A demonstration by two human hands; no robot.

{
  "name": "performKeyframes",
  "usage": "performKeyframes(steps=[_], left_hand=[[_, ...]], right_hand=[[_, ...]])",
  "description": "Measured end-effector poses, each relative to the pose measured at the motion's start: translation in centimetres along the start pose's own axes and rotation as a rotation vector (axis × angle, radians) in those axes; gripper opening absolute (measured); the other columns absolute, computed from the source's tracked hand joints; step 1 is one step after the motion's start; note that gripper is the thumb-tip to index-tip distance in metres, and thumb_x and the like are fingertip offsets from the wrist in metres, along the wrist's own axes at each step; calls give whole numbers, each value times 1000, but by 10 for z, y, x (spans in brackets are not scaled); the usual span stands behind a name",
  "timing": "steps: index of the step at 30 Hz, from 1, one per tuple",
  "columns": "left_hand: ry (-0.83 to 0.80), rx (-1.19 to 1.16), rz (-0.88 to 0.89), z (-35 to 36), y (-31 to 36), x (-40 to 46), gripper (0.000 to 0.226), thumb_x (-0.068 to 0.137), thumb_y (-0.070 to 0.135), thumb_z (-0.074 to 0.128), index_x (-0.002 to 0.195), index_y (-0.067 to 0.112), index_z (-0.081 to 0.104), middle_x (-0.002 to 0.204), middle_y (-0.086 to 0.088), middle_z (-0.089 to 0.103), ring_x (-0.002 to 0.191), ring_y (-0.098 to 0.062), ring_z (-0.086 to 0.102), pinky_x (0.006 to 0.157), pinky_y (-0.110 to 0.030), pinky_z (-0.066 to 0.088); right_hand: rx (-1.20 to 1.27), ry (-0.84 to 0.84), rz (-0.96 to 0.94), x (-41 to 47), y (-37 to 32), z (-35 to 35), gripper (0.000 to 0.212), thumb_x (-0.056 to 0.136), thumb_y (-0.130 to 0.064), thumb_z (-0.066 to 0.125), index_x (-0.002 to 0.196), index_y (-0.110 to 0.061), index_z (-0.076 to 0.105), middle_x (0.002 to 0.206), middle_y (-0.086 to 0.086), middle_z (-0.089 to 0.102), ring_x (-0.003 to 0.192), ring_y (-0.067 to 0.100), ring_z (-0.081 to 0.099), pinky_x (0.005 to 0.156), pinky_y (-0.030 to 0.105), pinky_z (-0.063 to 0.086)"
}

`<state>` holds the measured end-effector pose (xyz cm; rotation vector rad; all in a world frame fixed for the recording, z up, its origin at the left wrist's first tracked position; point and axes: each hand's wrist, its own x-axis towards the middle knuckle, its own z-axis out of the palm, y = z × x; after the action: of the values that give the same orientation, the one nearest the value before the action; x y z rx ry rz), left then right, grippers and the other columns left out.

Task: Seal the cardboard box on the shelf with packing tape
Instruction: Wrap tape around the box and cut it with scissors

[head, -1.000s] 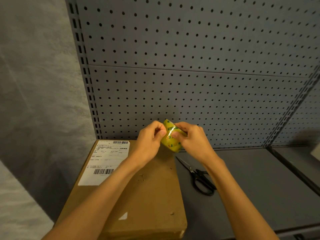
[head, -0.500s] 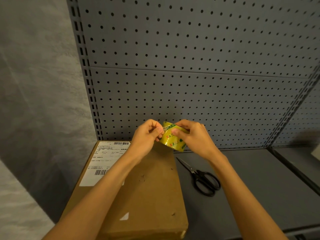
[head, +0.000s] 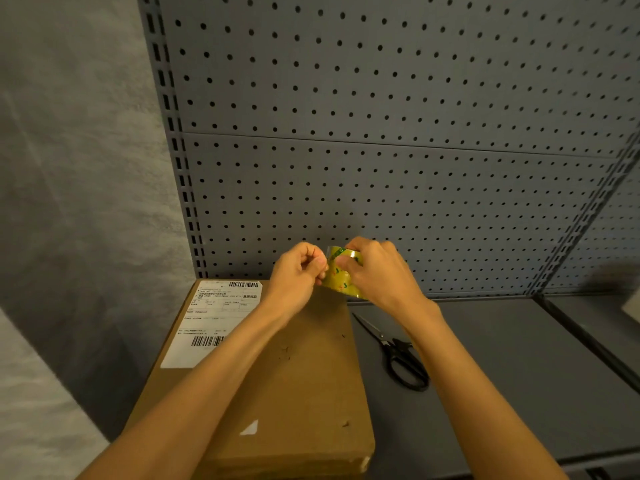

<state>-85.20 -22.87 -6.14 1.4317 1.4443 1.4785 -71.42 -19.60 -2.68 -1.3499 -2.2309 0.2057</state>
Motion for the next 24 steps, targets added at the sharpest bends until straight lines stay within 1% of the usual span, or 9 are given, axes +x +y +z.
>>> performKeyframes(steps=[2,4,7,10,13,16,19,22,24], left_hand=[[19,-24,-18,-2,2,0,20,96,2,46,80,12,56,71,0,56,66,-7,52,64,-18,48],[27,-85,-42,-5,3,0,17,96,3,47,83,10,56,72,0,56,66,-6,52,61,-13,47],[19,-204,-116,-8,4,1,5,93,7,54,92,12,56,74,-1,58,68,-9,54,65,-20,48],[4,-230,-162,-8,5,3,17,88,18,65,102,12,57,74,0,61,68,-7,58,66,-22,49],[-20,-132,-110,-8,7,0,12,84,20,68,95,14,66,80,4,66,67,3,60,63,-13,49],[-10,-89,-70,-9,8,-1,4,86,20,66,88,20,69,81,6,66,73,1,59,65,-13,48],[23,-63,-48,-11,7,0,12,90,17,61,84,24,69,82,6,65,77,-4,57,70,-16,48],[48,-58,-50,-12,6,1,15,91,14,59,82,21,69,81,3,66,77,-8,57,70,-19,50],[58,-57,-52,-13,3,2,16,91,12,59,81,21,69,79,1,65,76,-10,58,72,-23,50]], right_hand=[[-15,13,3,2,-3,-1,29,93,-35,54,107,-11,62,93,12,63,83,28,59,66,36,49],[68,-8,-3,4,-1,-3,27,91,-36,57,103,-12,63,89,10,63,79,25,59,63,34,50],[211,-73,-18,5,5,-6,20,90,-34,59,95,-15,63,85,5,64,77,20,59,62,32,48],[251,-72,-42,4,10,-3,18,92,-34,57,95,-17,63,84,2,66,78,18,61,67,34,50],[260,-54,-81,2,11,0,18,92,-34,56,99,-20,63,86,-3,66,78,15,61,67,35,52],[282,-53,-84,2,14,1,22,93,-36,54,105,-19,63,91,-3,66,81,12,62,70,34,54],[320,-69,-85,1,15,1,24,94,-36,52,109,-19,62,93,-4,64,83,10,60,71,31,53],[391,-78,-79,-3,16,1,27,92,-36,56,114,-20,60,89,-8,61,81,5,58,67,19,50],[455,-94,-72,-8,20,0,37,84,-37,67,117,-25,56,84,-11,53,77,1,53,62,13,43]])
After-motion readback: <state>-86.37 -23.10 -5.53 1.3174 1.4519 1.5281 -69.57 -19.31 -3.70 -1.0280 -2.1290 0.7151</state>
